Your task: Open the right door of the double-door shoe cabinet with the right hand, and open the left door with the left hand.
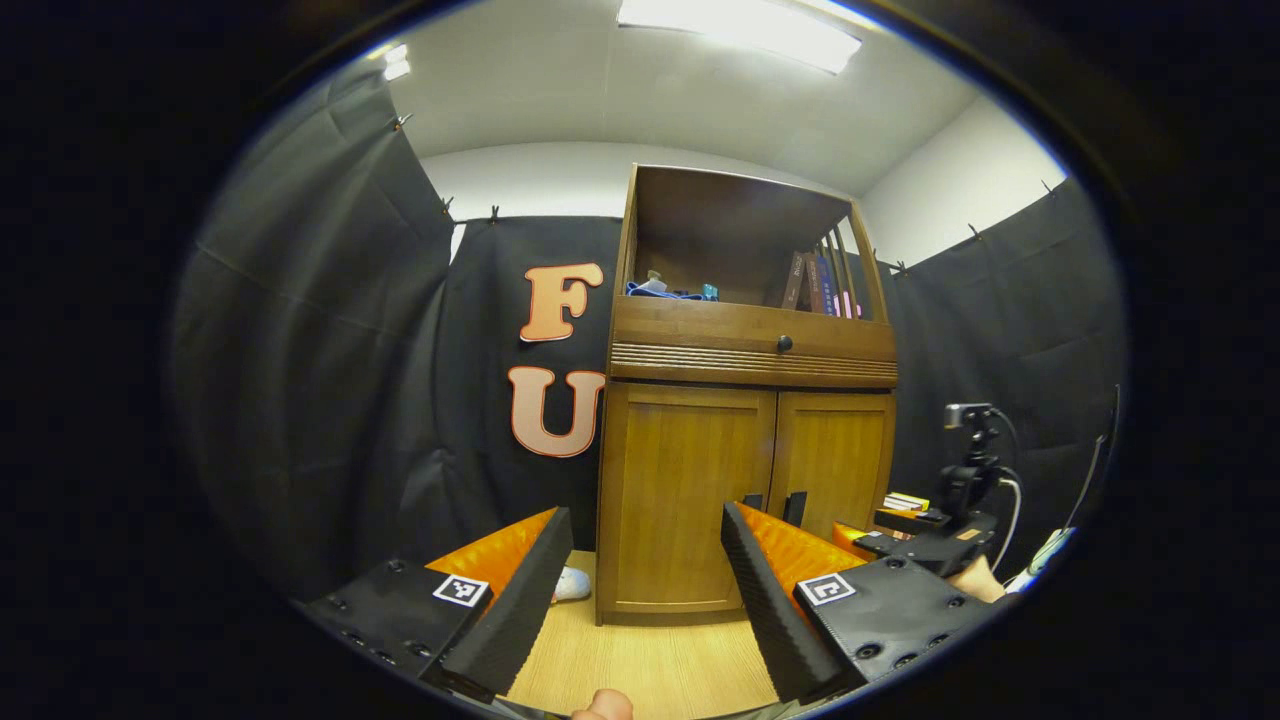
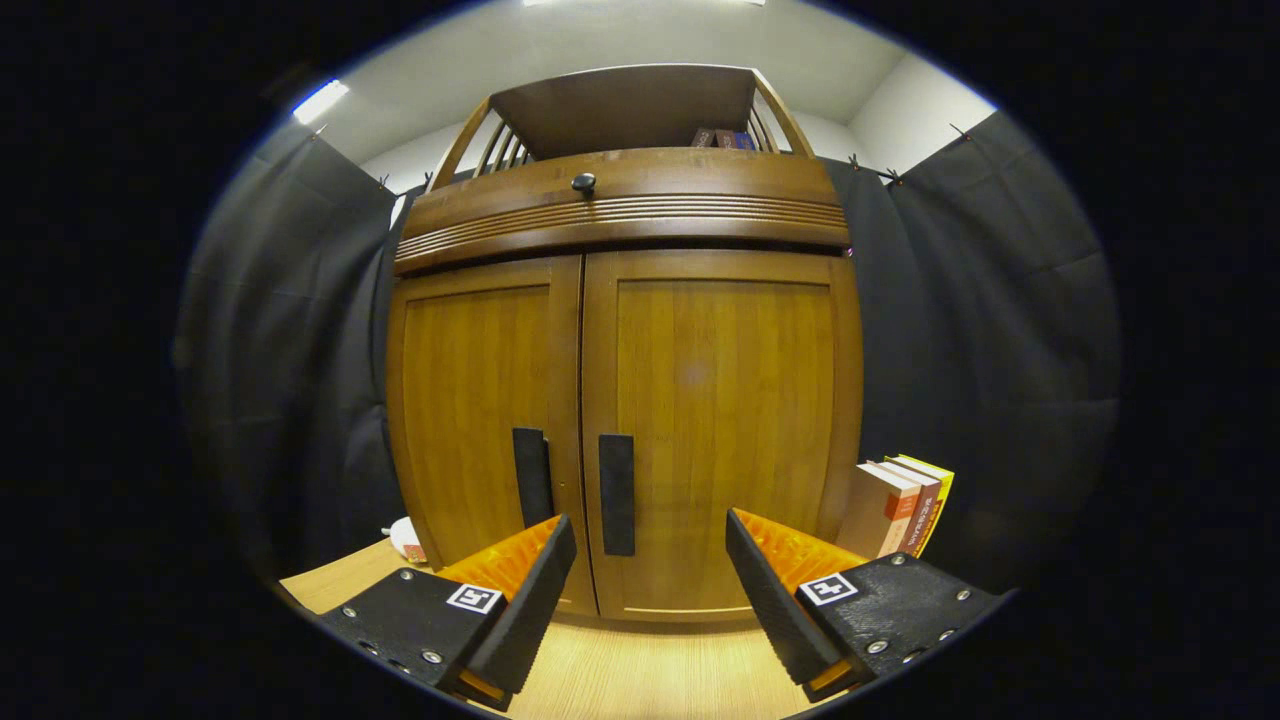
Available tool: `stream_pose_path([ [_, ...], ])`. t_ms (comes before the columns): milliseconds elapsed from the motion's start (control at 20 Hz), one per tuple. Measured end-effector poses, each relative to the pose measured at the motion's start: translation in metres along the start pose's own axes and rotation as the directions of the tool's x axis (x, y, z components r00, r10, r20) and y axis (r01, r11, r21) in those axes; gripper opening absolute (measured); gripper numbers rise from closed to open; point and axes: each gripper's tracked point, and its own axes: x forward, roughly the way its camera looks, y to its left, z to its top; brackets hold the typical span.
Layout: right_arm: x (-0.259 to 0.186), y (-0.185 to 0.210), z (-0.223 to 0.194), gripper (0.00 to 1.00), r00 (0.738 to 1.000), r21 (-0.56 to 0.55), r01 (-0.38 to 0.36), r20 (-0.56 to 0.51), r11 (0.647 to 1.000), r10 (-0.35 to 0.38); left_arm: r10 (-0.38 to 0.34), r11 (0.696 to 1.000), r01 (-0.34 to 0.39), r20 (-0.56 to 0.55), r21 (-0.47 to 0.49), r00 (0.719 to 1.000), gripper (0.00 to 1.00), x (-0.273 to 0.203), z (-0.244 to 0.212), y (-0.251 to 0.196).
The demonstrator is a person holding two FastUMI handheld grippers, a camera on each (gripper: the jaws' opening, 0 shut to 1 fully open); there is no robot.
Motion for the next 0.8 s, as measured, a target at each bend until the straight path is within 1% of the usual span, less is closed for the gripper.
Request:
stream_pose_path([
  [50,0.014,0.005,-0.004,0.92,1.0,0.005,-0.011,0.013,1.0,0.011,-0.001,1.0,0.001,0.0,-0.003,1.0,0.99,-0.001,-0.001,0.002],
  [100,0.025,0.012,-0.009,0.89,1.0,0.016,-0.021,0.02,1.0,0.021,0.009,1.0,-0.009,0.001,-0.013,1.0,0.96,-0.004,-0.003,0.007],
  [150,0.035,0.017,-0.015,0.87,1.0,0.02,-0.022,0.018,1.0,0.022,0.02,1.0,-0.02,-0.001,-0.022,1.0,0.99,-0.008,-0.006,0.012],
  [200,0.043,0.018,-0.02,0.84,1.0,0.015,-0.009,0.013,1.0,0.009,0.021,0.999,-0.02,0.003,-0.028,1.0,0.96,-0.011,-0.007,0.014],
  [250,0.054,0.02,-0.027,0.83,1.0,0.004,0.001,0.005,1.0,-0.001,0.015,0.999,-0.015,0.004,-0.032,1.0,0.96,-0.013,-0.009,0.015],
  [300,0.061,0.022,-0.035,0.75,1.0,-0.004,0.01,-0.008,1.0,-0.01,0.011,0.999,-0.011,0.002,-0.034,1.0,0.96,-0.015,-0.012,0.018],
  [350,0.071,0.024,-0.043,0.8,1.0,-0.008,0.018,-0.018,1.0,-0.018,0.011,0.999,-0.011,0.0,-0.034,1.0,0.96,-0.017,-0.014,0.021],
  [400,0.078,0.027,-0.049,0.76,0.999,-0.01,0.025,-0.024,1.0,-0.026,0.015,0.999,-0.015,-0.001,-0.032,1.0,0.96,-0.017,-0.016,0.026],
  [550,0.095,0.032,-0.056,0.71,0.999,-0.005,0.042,-0.031,0.999,-0.042,0.031,0.999,-0.031,0.001,-0.025,1.0,0.96,-0.025,-0.019,0.037],
  [600,0.098,0.033,-0.055,0.68,0.999,-0.001,0.045,-0.027,0.999,-0.045,0.039,0.999,-0.039,0.004,-0.019,0.999,0.96,-0.027,-0.019,0.04],
  [650,0.099,0.032,-0.056,0.6,0.998,0.008,0.05,-0.028,0.999,-0.05,0.048,0.999,-0.048,0.007,-0.016,0.999,0.96,-0.029,-0.019,0.047],
  [750,0.1,0.031,-0.056,0.64,0.997,0.031,0.071,-0.033,0.997,-0.07,0.059,0.998,-0.059,0.009,-0.011,0.998,0.96,-0.028,-0.021,0.057],
  [800,0.106,0.029,-0.055,0.48,0.997,0.038,0.077,-0.03,0.996,-0.076,0.063,0.998,-0.063,0.006,-0.006,0.998,0.96,-0.024,-0.022,0.06],
])
